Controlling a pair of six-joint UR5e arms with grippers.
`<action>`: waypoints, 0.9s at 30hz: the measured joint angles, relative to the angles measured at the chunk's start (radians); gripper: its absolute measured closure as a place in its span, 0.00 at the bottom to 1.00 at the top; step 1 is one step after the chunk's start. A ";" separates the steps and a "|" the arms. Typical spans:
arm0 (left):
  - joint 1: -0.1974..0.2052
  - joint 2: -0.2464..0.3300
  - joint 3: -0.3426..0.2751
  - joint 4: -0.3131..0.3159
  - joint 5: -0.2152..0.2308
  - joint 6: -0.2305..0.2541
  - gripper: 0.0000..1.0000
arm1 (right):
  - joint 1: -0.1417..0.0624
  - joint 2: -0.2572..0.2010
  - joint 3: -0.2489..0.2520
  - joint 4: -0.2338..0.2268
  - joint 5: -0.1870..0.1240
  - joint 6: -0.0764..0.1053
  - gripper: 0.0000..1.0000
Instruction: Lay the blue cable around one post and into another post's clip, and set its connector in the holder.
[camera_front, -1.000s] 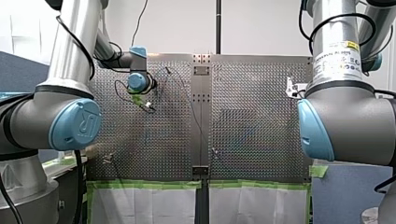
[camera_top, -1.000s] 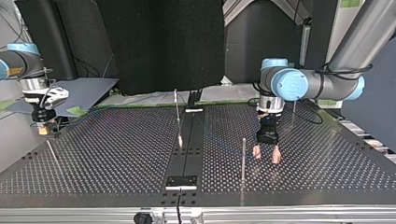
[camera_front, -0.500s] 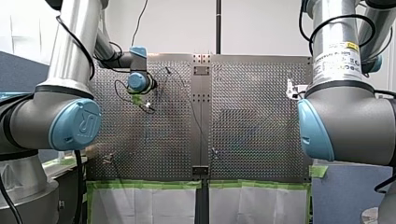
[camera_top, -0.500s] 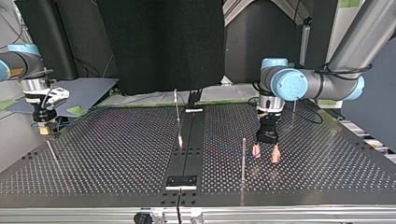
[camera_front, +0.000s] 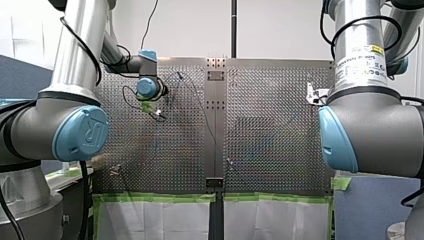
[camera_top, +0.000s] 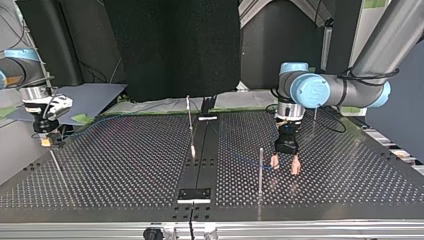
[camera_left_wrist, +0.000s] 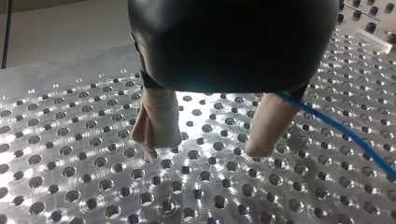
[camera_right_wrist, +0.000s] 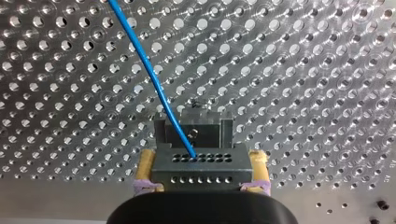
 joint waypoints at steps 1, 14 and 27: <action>0.001 0.000 0.000 0.000 0.000 -0.001 0.00 | 0.001 0.000 -0.002 0.001 0.000 0.000 0.93; 0.001 0.000 0.000 0.000 0.002 -0.004 0.00 | 0.010 0.012 -0.018 -0.002 -0.001 -0.002 0.93; 0.001 0.000 0.000 -0.001 0.001 -0.004 0.00 | 0.021 0.054 -0.040 0.003 -0.003 -0.008 0.93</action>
